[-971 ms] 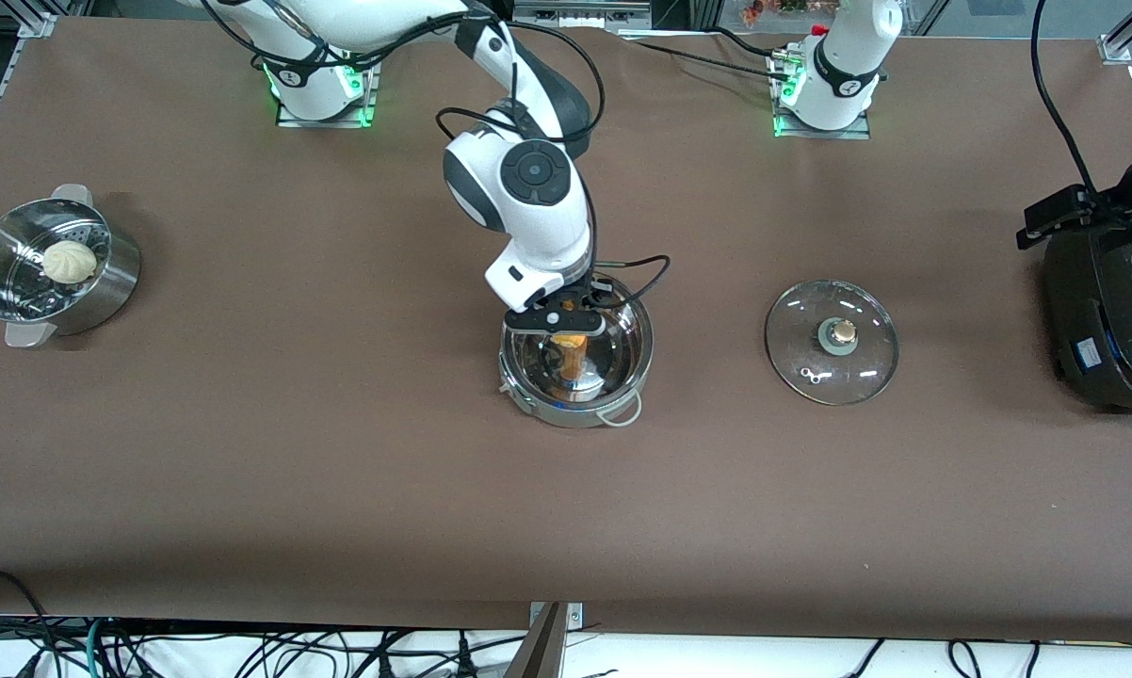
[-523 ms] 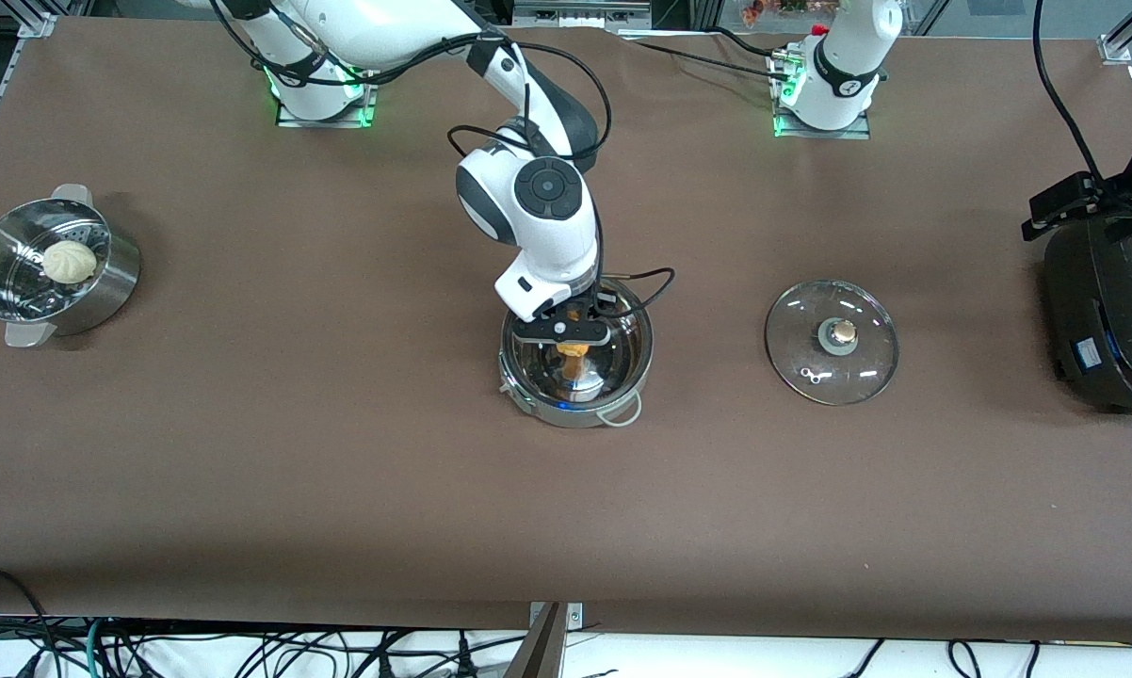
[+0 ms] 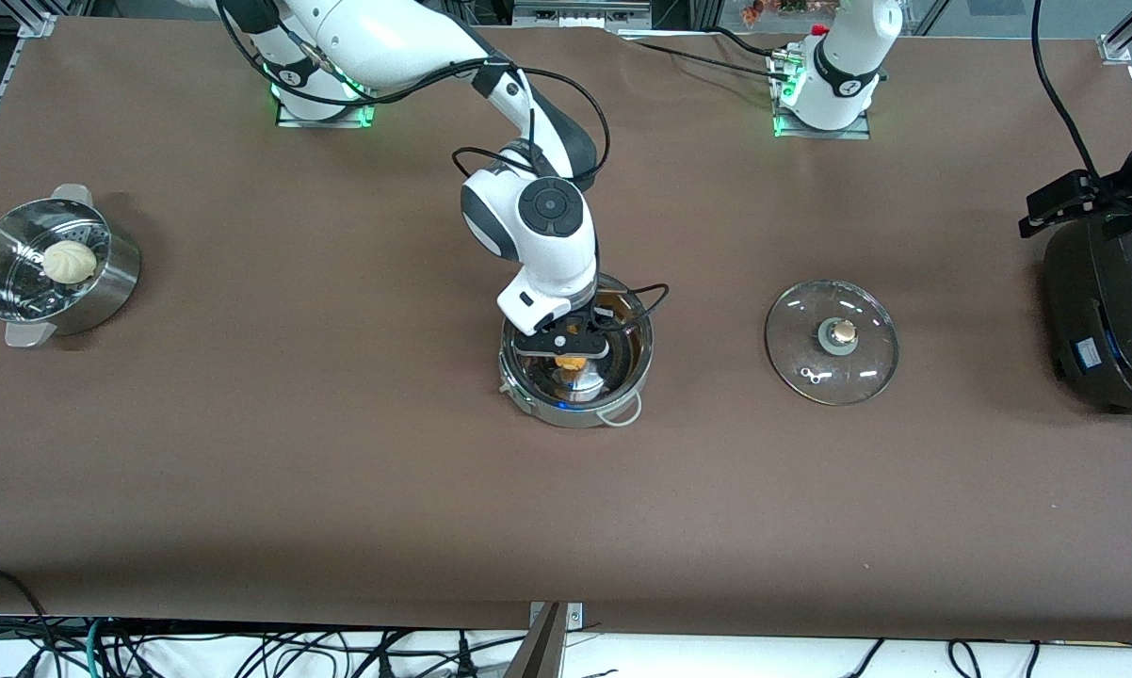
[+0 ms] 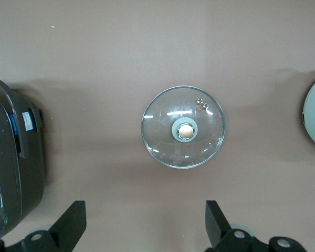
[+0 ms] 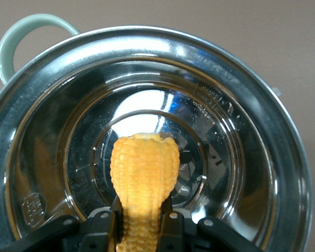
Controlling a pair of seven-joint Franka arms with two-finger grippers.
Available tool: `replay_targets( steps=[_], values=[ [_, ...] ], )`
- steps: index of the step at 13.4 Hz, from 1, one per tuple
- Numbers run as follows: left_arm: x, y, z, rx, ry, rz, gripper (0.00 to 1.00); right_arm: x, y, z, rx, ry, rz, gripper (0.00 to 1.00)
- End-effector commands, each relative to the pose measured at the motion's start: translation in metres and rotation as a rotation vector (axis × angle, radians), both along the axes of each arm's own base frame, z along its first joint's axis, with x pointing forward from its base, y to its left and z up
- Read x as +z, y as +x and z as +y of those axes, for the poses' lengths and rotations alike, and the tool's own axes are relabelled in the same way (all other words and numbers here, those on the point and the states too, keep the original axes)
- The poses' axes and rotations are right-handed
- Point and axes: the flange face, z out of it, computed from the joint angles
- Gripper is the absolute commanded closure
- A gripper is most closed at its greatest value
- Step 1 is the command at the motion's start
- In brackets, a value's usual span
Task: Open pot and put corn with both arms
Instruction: 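Lower the corn into the pot and open the right gripper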
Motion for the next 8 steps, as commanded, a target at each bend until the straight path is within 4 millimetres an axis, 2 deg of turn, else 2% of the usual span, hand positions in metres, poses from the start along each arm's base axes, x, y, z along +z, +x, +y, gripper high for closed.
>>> replay_targets(
  steps=[1,3,8],
  values=[
    [0.0078,-0.0043,-0.0039,-0.003,0.024,-0.003,0.0,-0.0089,0.0033,0.0045,-0.009,-0.01,-0.011,0.41],
    [0.0078,-0.0044,-0.0023,0.001,0.024,-0.003,0.0,-0.0089,0.0027,0.0051,-0.004,-0.014,-0.016,0.01],
    [0.0077,-0.0045,-0.0038,0.0,0.026,-0.001,0.0,-0.0064,0.0029,0.0052,0.01,-0.031,-0.037,0.0]
  ],
)
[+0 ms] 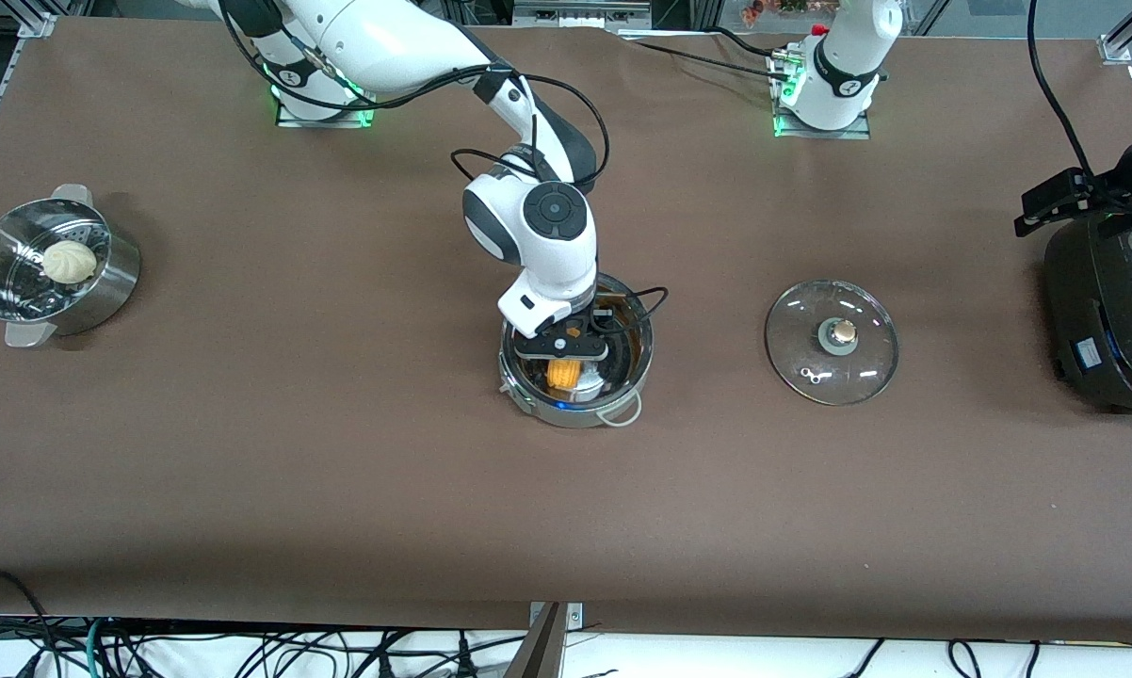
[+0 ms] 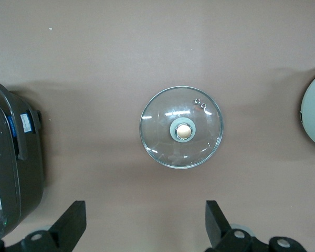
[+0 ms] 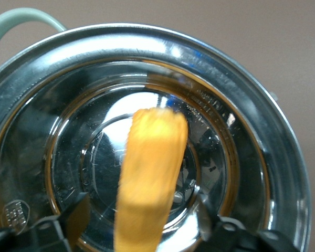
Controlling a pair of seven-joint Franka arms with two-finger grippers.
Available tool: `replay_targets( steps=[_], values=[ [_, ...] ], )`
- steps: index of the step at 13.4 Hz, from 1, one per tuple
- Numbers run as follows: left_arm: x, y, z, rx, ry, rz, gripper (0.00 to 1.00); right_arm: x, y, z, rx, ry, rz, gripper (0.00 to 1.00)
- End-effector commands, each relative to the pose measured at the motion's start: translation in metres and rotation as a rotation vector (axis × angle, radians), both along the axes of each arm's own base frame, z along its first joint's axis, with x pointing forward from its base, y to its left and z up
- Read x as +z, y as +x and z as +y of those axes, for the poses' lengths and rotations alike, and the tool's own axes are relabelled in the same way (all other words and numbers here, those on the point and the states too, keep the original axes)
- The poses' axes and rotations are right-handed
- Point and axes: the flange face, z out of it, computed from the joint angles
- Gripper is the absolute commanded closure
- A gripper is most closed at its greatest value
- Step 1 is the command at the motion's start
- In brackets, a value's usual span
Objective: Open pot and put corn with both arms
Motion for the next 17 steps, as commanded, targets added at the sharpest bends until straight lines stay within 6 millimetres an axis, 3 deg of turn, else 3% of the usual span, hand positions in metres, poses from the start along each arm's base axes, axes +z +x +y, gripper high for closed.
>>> replay_targets(
  steps=[1,4,7,10,14,17],
  values=[
    [0.007,-0.004,-0.002,0.004,0.025,0.0,0.0,0.004,0.002,0.007,-0.001,0.001,-0.021,0.0],
    [0.007,-0.004,-0.003,0.002,0.025,0.0,0.0,0.014,0.0,0.008,0.008,0.001,-0.023,0.0],
    [0.007,-0.004,-0.003,0.002,0.025,0.0,0.0,0.042,-0.001,0.001,0.005,-0.014,-0.011,0.0],
    [0.007,-0.005,-0.003,0.004,0.025,0.004,0.0,0.09,0.001,-0.015,0.031,-0.033,-0.012,0.0],
    [0.006,-0.005,-0.003,0.005,0.025,0.009,0.0,0.149,0.04,-0.094,0.066,-0.09,0.004,0.0],
    [0.006,-0.005,-0.003,0.005,0.025,0.009,0.0,0.176,0.079,-0.178,0.037,-0.103,0.031,0.0]
  ],
)
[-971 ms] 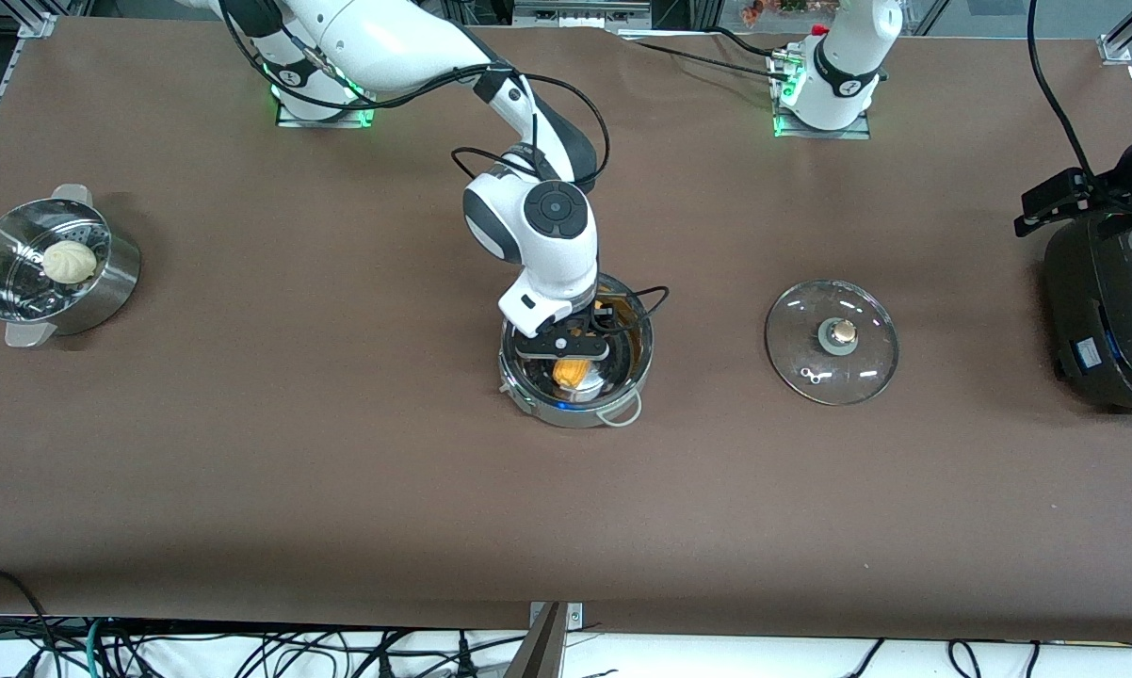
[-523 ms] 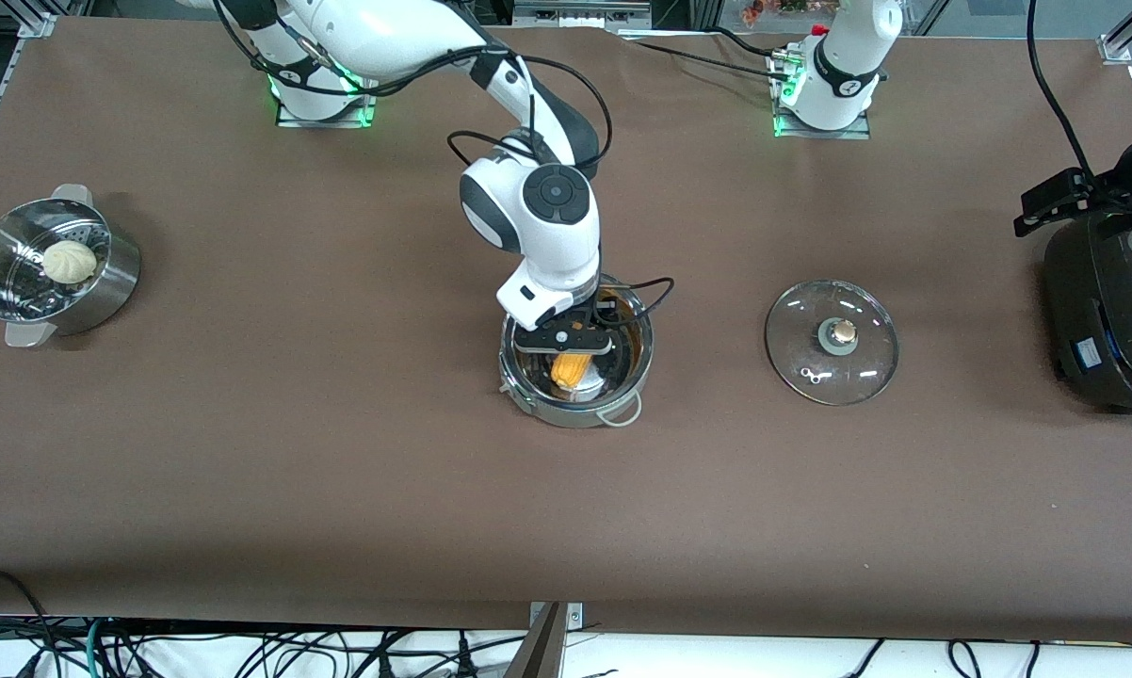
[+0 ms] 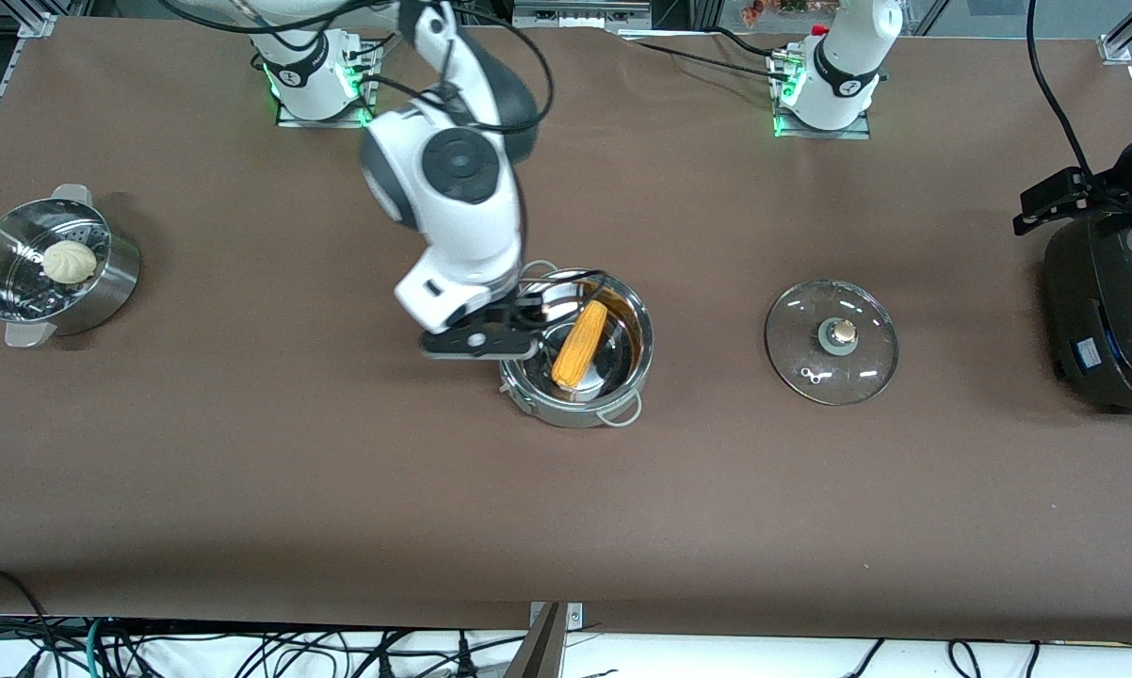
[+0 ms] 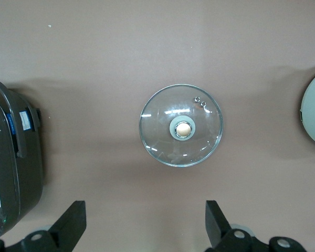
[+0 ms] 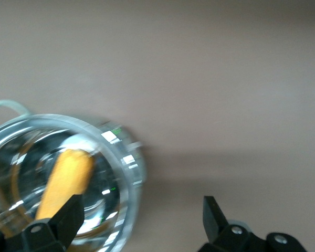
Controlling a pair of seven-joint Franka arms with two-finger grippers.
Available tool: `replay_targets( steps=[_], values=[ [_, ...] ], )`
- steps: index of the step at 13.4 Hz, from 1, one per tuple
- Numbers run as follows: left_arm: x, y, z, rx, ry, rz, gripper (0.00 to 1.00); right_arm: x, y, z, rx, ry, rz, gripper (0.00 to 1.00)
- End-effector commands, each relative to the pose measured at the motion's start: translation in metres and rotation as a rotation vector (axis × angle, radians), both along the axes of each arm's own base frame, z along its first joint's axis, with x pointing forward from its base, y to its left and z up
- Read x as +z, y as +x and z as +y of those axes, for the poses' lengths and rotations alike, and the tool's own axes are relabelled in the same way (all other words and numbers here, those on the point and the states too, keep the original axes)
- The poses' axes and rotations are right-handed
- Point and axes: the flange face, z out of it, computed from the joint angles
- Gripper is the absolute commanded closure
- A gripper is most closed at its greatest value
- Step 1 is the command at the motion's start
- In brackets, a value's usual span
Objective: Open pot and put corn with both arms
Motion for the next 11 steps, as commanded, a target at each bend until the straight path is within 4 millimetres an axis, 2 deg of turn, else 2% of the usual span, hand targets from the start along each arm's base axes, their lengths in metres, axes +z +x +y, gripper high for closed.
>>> replay_targets(
  steps=[1,3,5,7,9,11],
  values=[
    [0.007,-0.004,-0.002,0.002,0.025,0.003,0.0,0.026,0.028,-0.078,0.011,0.005,0.041,0.0],
    [0.007,-0.005,-0.002,0.002,0.025,0.001,0.0,0.037,0.049,-0.15,-0.023,0.01,0.081,0.0],
    [0.006,-0.005,-0.007,-0.004,0.025,0.012,0.0,0.057,0.061,-0.229,-0.066,0.013,0.089,0.0],
    [0.007,-0.006,-0.008,-0.006,0.025,0.012,0.0,0.072,0.058,-0.295,-0.011,0.017,0.094,0.0],
    [0.006,-0.005,-0.008,-0.007,0.025,0.013,0.0,0.086,0.05,-0.349,0.056,0.02,0.099,0.0],
    [0.006,-0.005,-0.008,-0.007,0.025,0.013,0.0,0.095,0.031,-0.371,0.049,0.021,0.1,0.0]
  ],
)
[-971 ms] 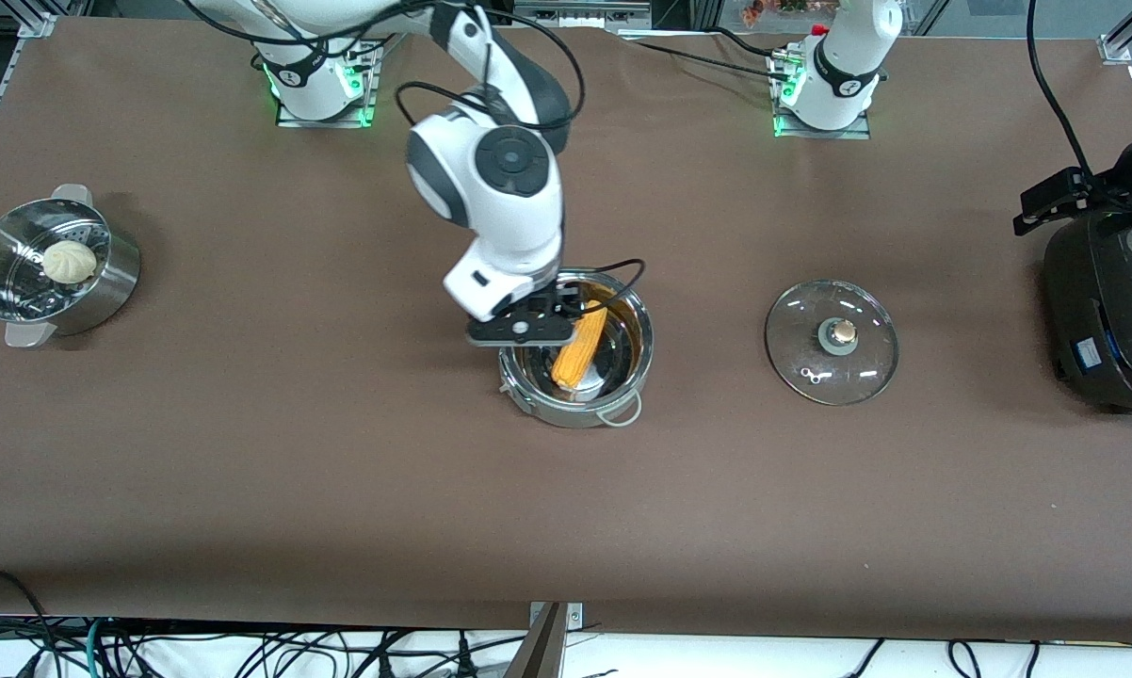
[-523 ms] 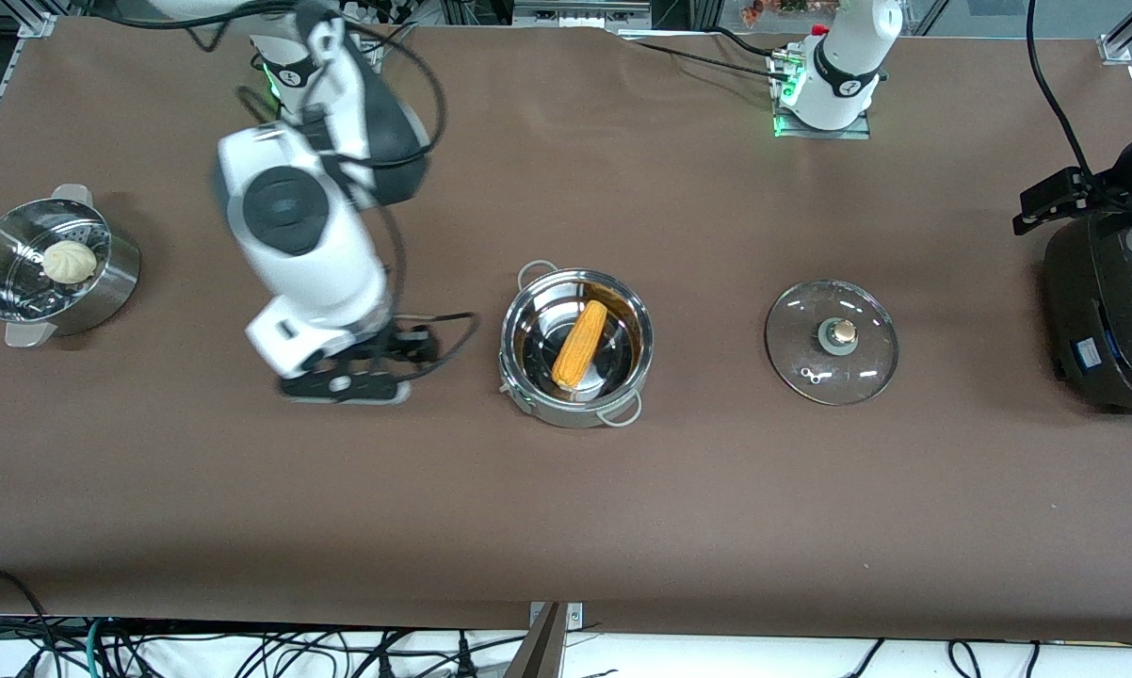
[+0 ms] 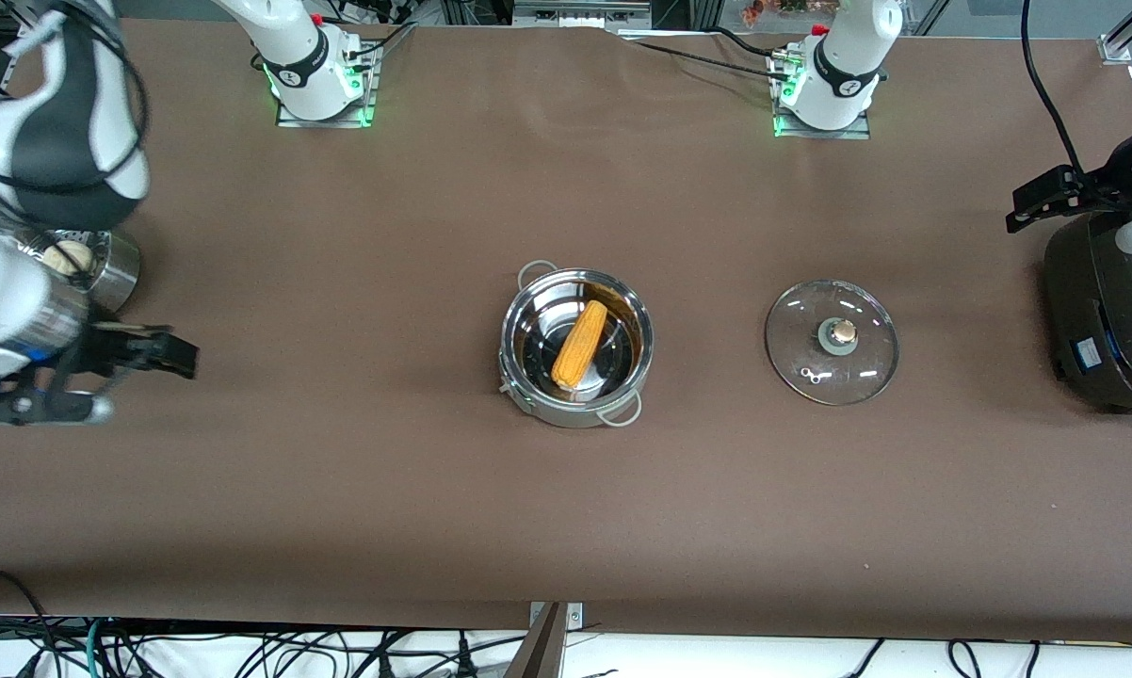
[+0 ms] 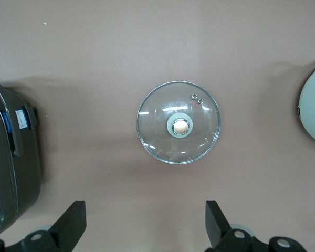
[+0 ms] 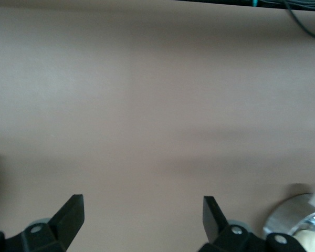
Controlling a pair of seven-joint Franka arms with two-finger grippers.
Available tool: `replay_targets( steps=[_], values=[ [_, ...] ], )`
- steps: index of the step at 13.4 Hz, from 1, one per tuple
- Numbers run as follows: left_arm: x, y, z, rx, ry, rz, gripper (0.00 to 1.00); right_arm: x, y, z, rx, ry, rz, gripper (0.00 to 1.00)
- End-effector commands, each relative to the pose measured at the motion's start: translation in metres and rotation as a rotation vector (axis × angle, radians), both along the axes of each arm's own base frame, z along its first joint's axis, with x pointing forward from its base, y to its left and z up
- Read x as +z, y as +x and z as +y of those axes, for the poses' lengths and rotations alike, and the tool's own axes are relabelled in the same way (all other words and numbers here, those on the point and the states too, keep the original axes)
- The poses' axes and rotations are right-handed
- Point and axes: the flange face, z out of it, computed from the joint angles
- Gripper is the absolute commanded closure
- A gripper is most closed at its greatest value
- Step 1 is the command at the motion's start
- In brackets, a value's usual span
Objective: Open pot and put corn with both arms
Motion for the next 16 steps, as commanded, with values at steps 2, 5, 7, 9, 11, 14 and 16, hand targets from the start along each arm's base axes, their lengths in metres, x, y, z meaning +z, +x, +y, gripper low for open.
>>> replay_targets(
  steps=[2,5,7,9,11,14,16],
  values=[
    [0.007,-0.004,-0.001,0.004,0.025,0.001,0.0,0.023,-0.057,-0.01,0.009,0.018,0.015,0.0],
    [0.006,-0.004,-0.001,0.002,0.025,0.002,0.0,0.014,-0.075,-0.048,-0.04,0.02,0.035,0.0],
    [0.007,-0.004,-0.002,0.002,0.025,-0.001,0.0,0.013,-0.085,-0.07,-0.077,0.02,0.041,0.0],
    [0.007,-0.004,-0.002,0.001,0.025,0.001,0.0,0.02,-0.088,-0.082,-0.08,0.01,0.028,0.0],
    [0.007,-0.004,-0.002,0.002,0.027,-0.001,0.0,0.02,-0.078,-0.078,-0.051,0.015,-0.007,0.0],
    [0.007,-0.004,-0.002,0.002,0.027,-0.001,0.0,0.026,-0.071,-0.076,-0.073,0.028,-0.075,0.0],
    [0.007,-0.004,-0.002,0.002,0.027,-0.001,0.0,0.035,-0.077,-0.075,-0.117,0.033,-0.074,0.0]
  ],
)
